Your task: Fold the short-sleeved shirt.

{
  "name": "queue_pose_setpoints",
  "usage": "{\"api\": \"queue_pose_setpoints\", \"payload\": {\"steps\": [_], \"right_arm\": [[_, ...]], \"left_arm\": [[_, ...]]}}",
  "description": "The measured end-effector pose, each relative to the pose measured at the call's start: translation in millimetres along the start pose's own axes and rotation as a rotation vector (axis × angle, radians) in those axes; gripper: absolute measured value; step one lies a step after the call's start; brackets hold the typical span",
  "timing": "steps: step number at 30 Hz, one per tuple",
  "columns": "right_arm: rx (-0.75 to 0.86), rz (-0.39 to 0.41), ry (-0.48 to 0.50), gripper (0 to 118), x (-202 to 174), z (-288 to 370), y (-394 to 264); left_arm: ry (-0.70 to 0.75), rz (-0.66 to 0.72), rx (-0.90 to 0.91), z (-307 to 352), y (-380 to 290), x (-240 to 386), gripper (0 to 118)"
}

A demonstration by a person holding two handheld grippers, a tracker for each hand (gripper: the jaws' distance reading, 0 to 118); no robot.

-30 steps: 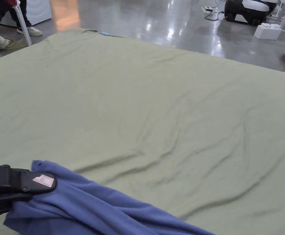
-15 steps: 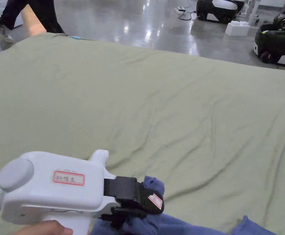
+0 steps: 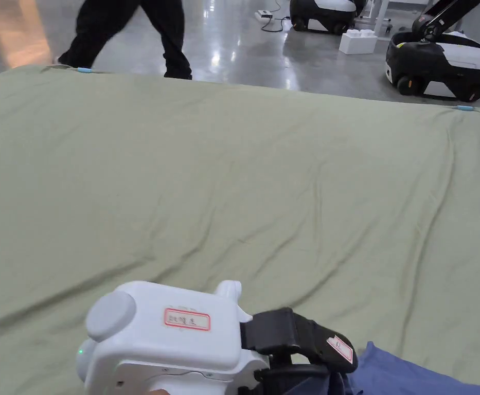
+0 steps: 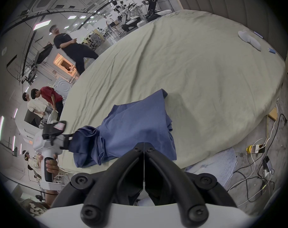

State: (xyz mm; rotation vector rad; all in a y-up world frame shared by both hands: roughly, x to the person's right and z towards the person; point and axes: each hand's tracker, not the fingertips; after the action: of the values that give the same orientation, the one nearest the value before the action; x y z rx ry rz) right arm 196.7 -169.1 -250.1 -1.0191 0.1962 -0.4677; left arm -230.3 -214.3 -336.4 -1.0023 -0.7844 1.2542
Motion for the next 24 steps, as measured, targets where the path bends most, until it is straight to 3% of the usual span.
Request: {"api": "queue_pose_setpoints", "payload": {"steps": [2,3,4,7,10,11,13,20,22,23,24], "right_arm": [[-0.003,0.002,0.002,2,0,-2,-1],[-0.005,0.001,0.006,2,0,-2,-1],[-0.006,-0.001,0.011,2,1,-3,-2],[-0.013,-0.014,0.018,3,4,-5,-3],[-0.031,-0.024,0.009,3,6,-11,-4],[-0.038,-0.026,0.006,3,6,-13,-4],[-0.047,-0.025,0.004,3,6,-13,-5],[-0.035,-0.014,0.023,3,1,-6,-8],[-0.034,-0.006,0.017,3,0,-3,-9],[-0.035,-0.004,0.016,3,0,-3,-10],[-0.037,-0.002,0.015,3,0,-3,-10]], "left_arm": [[0.040,-0.072,-0.049,18,-2,10,72],[0.083,-0.115,-0.046,29,-6,15,61],[0.150,-0.153,0.001,43,-12,18,31],[0.340,-0.180,0.117,73,-23,21,2],[0.353,-0.154,0.167,87,-26,16,1],[0.503,-0.143,0.166,92,-26,9,1],[0.547,-0.167,0.112,77,-26,4,1],[0.585,-0.221,-0.066,18,-28,-18,1],[0.508,-0.202,-0.104,9,-31,-17,1],[-0.091,-0.212,-0.048,-16,-33,7,1],[-0.132,-0.213,-0.072,-23,-34,9,1]]}}
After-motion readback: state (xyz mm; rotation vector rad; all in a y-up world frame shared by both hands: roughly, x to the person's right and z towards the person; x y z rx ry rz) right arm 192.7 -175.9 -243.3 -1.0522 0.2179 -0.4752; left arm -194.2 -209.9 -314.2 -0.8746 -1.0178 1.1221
